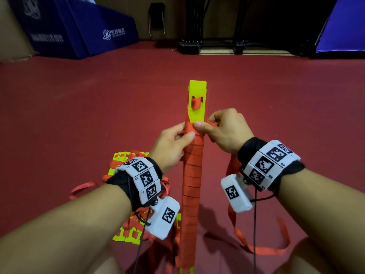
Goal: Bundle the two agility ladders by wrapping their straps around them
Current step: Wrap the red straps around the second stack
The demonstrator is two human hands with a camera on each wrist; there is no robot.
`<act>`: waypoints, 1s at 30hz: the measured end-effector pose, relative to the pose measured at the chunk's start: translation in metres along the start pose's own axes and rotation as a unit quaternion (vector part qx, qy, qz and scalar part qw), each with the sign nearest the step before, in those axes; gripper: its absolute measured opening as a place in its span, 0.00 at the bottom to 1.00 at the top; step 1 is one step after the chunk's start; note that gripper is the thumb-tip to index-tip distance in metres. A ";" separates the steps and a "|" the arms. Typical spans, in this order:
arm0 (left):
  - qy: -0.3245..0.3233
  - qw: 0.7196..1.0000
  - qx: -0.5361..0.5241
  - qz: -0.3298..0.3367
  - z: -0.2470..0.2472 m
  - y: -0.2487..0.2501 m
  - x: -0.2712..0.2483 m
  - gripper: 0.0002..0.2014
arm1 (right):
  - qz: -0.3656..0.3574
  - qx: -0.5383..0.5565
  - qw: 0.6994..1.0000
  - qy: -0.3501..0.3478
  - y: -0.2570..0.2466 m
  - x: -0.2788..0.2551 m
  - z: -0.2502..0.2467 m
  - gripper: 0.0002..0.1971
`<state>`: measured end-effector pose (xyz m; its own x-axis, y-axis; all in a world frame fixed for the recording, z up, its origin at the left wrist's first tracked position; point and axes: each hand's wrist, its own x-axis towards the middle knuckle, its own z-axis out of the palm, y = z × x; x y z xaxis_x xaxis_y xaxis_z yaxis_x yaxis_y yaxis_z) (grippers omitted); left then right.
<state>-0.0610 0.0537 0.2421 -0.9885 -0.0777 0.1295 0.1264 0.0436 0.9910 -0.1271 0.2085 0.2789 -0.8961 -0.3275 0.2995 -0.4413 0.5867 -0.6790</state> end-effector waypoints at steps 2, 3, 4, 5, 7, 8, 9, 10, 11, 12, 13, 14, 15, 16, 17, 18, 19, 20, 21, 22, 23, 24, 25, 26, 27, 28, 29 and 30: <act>-0.006 1.000 0.001 0.000 -0.001 0.001 -0.002 0.11 | 0.014 0.010 1.000 0.007 0.002 0.000 -0.001 0.24; -0.007 1.000 0.001 0.004 -0.001 0.002 -0.003 0.13 | 0.018 0.014 1.000 0.007 0.003 0.000 -0.001 0.23; -0.007 1.000 0.003 0.009 0.000 0.002 -0.003 0.14 | 0.020 0.016 1.000 0.007 0.003 0.001 -0.001 0.23; -0.003 1.000 0.005 0.015 0.000 0.002 -0.004 0.15 | 0.021 0.018 1.000 0.007 0.004 0.001 0.000 0.23; 0.015 1.000 0.007 0.021 0.001 0.002 -0.004 0.16 | 0.022 0.024 0.999 0.009 0.004 0.000 0.000 0.22; 0.022 0.999 0.007 0.022 0.002 0.002 -0.004 0.16 | 0.021 0.026 0.999 0.009 0.004 0.000 -0.001 0.20; 0.027 0.999 0.004 0.021 0.003 0.002 -0.004 0.16 | 0.022 0.029 0.999 0.007 0.003 0.000 -0.001 0.19; 0.030 0.999 0.000 0.022 0.004 0.003 -0.004 0.16 | 0.025 0.032 0.999 0.004 0.001 -0.001 -0.002 0.18; 0.034 0.999 -0.002 0.024 0.004 0.003 -0.005 0.16 | 0.027 0.037 0.999 0.001 -0.001 -0.003 -0.002 0.18; 0.039 0.999 -0.004 0.027 0.005 0.004 -0.005 0.15 | 0.029 0.044 0.999 -0.002 -0.003 -0.004 -0.002 0.18; 0.043 0.999 -0.008 0.028 0.005 0.005 -0.005 0.15 | 0.029 0.053 0.998 -0.006 -0.005 -0.006 -0.003 0.21; 0.044 0.999 -0.012 0.027 0.005 0.006 -0.006 0.15 | 0.028 0.059 0.998 -0.011 -0.008 -0.008 -0.002 0.25; 0.040 0.999 -0.015 0.029 0.004 0.006 -0.006 0.15 | 0.026 0.058 0.998 -0.016 -0.010 -0.010 -0.002 0.29; 0.034 0.999 -0.013 0.032 0.004 0.007 -0.007 0.16 | 0.023 0.046 0.998 -0.019 -0.013 -0.012 -0.001 0.31; 0.023 0.999 -0.004 0.037 0.004 0.008 -0.008 0.16 | 0.017 0.027 0.999 -0.020 -0.016 -0.014 -0.001 0.31; 0.012 0.999 0.008 0.041 0.005 0.009 -0.008 0.16 | 0.009 0.008 1.000 -0.019 -0.019 -0.016 -0.001 0.30; 0.003 0.999 0.019 0.041 0.005 0.009 -0.008 0.15 | 0.001 -0.002 1.000 -0.021 -0.019 -0.016 0.000 0.28; 0.000 0.999 0.028 0.039 0.006 0.009 -0.008 0.14 | -0.009 0.000 1.000 -0.026 -0.019 -0.015 0.000 0.26; 0.001 0.999 0.037 0.037 0.004 0.008 -0.006 0.13 | -0.021 0.011 0.999 -0.032 -0.018 -0.013 0.001 0.26; 0.000 0.998 0.041 0.040 0.003 0.009 -0.005 0.12 | -0.035 0.027 0.998 -0.039 -0.017 -0.011 0.002 0.27; -0.002 0.998 0.041 0.044 0.002 0.010 -0.005 0.12 | -0.045 0.044 0.997 -0.046 -0.015 -0.010 0.003 0.29; -0.006 0.998 0.039 0.047 0.001 0.011 -0.005 0.11 | -0.050 0.058 0.996 -0.051 -0.013 -0.009 0.003 0.30; -0.011 0.998 0.033 0.043 0.001 0.012 -0.006 0.12 | -0.053 0.071 0.994 -0.057 -0.012 -0.009 0.002 0.28; -0.012 0.999 0.026 0.034 0.001 0.011 -0.005 0.13 | -0.057 0.082 0.993 -0.063 -0.010 -0.009 0.001 0.24; -0.013 0.999 0.017 0.027 0.001 0.011 -0.005 0.13 | -0.059 0.091 0.992 -0.067 -0.009 -0.009 0.001 0.21; -0.012 1.000 0.010 0.026 0.002 0.011 -0.005 0.11 | -0.058 0.098 0.991 -0.070 -0.007 -0.008 0.001 0.20; -0.010 0.999 0.007 0.033 0.002 0.011 -0.005 0.10 | -0.056 0.104 0.991 -0.069 -0.006 -0.008 0.001 0.21; -0.009 0.999 0.006 0.042 0.003 0.012 -0.004 0.09 | -0.052 0.112 0.990 -0.067 -0.005 -0.007 0.001 0.25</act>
<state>-0.0553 0.0575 0.2533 -0.9756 -0.0551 0.2123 0.2089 0.0620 0.9760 -0.1181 0.2070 0.2798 -0.8259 -0.4818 0.2930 -0.4951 0.3706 -0.7858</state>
